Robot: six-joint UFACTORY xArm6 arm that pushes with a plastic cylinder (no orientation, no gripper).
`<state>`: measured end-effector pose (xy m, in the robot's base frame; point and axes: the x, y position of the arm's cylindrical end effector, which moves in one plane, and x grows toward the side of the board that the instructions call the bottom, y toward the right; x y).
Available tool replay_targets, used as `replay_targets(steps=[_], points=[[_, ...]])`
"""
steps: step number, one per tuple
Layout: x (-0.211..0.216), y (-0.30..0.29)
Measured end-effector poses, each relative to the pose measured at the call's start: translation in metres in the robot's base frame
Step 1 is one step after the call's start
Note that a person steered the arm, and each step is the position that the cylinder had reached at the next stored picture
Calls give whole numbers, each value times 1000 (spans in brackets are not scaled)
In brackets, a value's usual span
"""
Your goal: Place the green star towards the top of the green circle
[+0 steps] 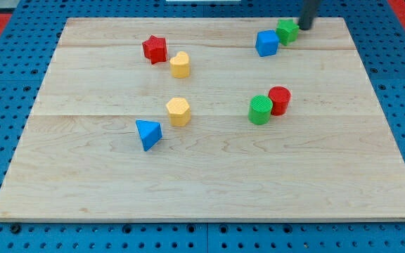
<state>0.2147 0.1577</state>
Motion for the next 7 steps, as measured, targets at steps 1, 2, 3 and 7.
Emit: replay_targets(steps=[1, 2, 3, 7], points=[[16, -110], [44, -120], [36, -173], [141, -90]])
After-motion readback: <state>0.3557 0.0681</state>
